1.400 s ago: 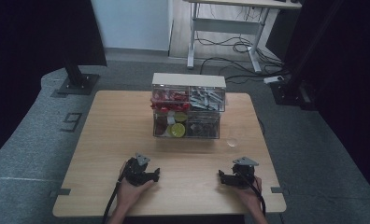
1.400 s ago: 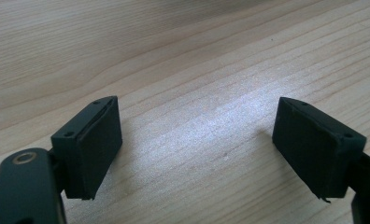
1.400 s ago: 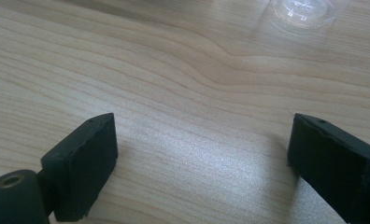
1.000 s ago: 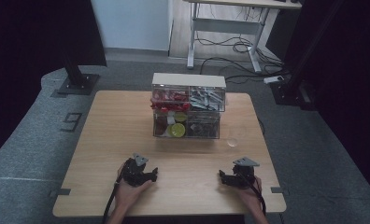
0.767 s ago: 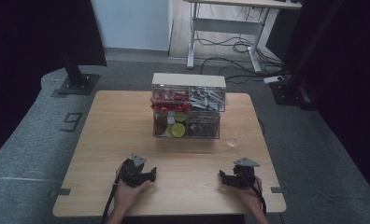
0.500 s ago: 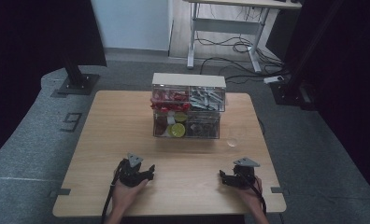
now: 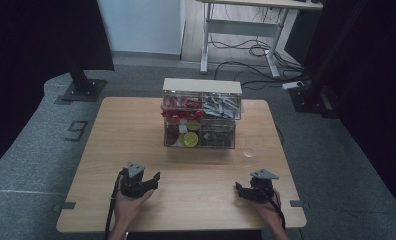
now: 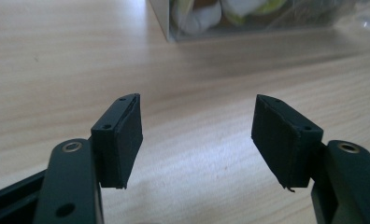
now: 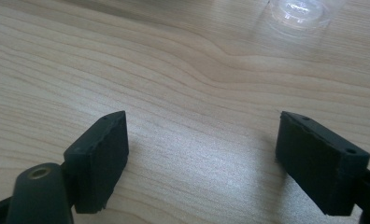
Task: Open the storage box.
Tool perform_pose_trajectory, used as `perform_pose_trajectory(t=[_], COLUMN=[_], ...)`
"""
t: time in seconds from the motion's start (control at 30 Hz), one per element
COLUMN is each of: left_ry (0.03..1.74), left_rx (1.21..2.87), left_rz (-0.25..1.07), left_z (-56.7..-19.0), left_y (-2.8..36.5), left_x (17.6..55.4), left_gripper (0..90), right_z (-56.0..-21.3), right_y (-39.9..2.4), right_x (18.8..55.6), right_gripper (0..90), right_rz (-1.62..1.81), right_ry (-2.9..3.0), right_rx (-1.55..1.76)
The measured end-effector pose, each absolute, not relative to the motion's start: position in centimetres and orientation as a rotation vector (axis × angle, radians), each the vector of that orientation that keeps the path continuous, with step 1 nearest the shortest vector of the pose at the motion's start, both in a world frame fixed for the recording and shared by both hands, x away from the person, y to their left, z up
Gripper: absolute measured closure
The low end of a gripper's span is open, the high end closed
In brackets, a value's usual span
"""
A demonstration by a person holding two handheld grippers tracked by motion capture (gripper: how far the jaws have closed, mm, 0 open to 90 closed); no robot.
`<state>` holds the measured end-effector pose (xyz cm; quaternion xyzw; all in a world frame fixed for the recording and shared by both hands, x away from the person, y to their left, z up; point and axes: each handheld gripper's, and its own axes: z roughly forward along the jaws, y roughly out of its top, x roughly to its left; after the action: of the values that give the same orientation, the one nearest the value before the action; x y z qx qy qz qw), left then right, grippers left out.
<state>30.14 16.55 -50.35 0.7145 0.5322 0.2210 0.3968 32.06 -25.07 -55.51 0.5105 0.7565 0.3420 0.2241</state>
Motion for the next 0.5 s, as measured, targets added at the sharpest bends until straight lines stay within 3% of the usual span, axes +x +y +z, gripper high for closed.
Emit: perform_pose_trajectory(t=[0.23,0.5], left_ry=[1.331,1.292], left_rx=[1.804,1.817], left_rz=[0.560,0.505], left_z=[-49.6,-48.9], left_y=[16.3,15.7], left_x=[30.3,30.9], left_gripper=[38.4,53.2], right_z=[-55.5,-55.5], right_y=[-25.1,-25.1], right_x=[32.0,32.0], right_gripper=[18.8,18.8], right_rz=[0.944,0.945], right_ry=[2.084,2.084], right_rx=[1.410,1.410])
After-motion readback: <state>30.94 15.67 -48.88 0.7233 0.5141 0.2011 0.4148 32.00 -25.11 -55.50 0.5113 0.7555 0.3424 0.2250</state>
